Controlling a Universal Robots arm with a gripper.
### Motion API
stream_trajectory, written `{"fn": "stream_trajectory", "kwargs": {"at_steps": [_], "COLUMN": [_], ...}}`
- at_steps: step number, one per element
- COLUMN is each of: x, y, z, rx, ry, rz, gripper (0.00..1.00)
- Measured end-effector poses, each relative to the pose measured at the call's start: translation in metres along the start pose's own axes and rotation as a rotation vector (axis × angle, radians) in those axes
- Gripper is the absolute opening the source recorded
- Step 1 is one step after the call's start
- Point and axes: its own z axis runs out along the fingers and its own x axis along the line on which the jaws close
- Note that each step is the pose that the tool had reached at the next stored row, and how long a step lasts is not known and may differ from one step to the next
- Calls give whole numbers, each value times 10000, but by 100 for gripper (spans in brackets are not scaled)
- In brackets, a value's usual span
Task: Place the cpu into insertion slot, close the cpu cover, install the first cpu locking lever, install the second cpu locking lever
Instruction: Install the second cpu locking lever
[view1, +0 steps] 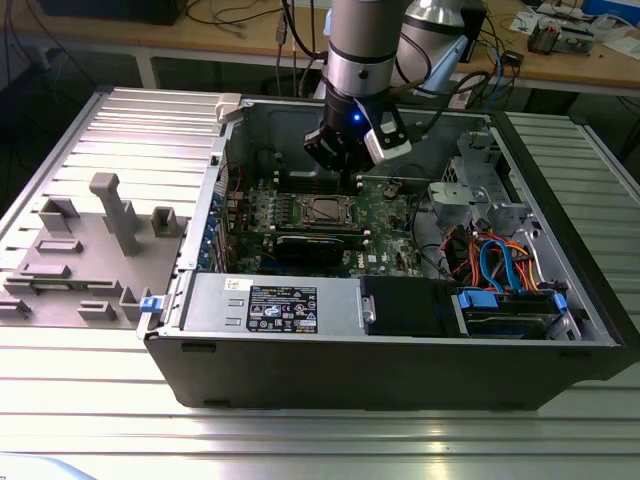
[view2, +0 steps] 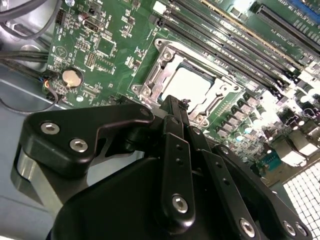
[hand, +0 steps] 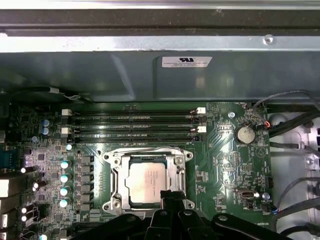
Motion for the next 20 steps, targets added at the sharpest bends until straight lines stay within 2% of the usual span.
{"fn": "stream_trajectory", "kwargs": {"at_steps": [2,4,6,7,12,20], "x": [1,4,23,55,62,64], "y": [-22,-75,-101,-121,-201,-214], "z": [1,15,32,41,36,38], "rx": [1,1,-1,-1,16,23], "ry": [0,5,13,19,25,27], "rz": [1,-14,-76,-129,-134,-133], "gripper": [11,11,11,11,11,11]}}
